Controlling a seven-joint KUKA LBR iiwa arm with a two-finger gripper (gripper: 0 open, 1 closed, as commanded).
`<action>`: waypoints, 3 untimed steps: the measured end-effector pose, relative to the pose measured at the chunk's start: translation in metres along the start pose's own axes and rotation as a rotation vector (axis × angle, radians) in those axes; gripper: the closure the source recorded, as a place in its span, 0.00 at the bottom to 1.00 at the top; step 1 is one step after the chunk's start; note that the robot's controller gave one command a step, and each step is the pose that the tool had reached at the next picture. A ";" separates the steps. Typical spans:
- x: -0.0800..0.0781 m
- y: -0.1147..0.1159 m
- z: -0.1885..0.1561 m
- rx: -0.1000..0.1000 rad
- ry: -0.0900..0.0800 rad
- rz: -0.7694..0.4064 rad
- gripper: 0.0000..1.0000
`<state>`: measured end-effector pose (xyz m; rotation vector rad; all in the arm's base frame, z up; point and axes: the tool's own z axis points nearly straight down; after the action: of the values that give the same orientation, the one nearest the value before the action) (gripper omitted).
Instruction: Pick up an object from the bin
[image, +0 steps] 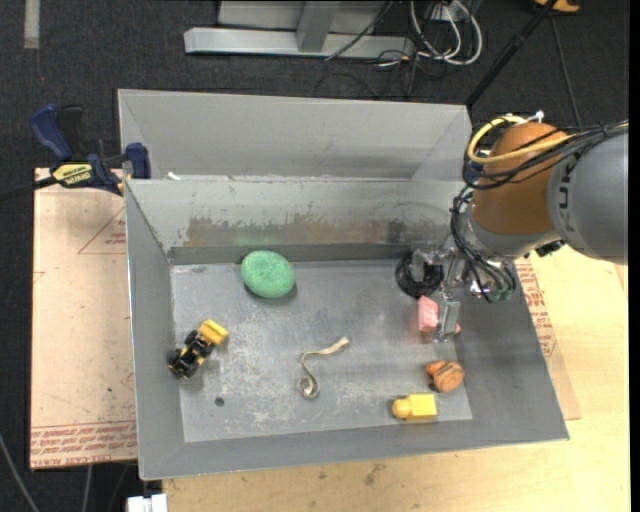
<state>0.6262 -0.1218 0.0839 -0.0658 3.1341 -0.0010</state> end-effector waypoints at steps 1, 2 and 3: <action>-0.026 -0.023 -0.004 -0.001 0.002 0.017 1.00; -0.026 -0.023 -0.004 -0.001 0.002 0.017 1.00; -0.018 -0.019 -0.157 -0.001 0.001 0.044 1.00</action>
Offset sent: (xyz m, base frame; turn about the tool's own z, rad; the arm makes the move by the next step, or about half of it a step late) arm 0.0000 0.0000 0.0000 0.0000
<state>0.6441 -0.1396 0.2406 0.0034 3.1358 0.0000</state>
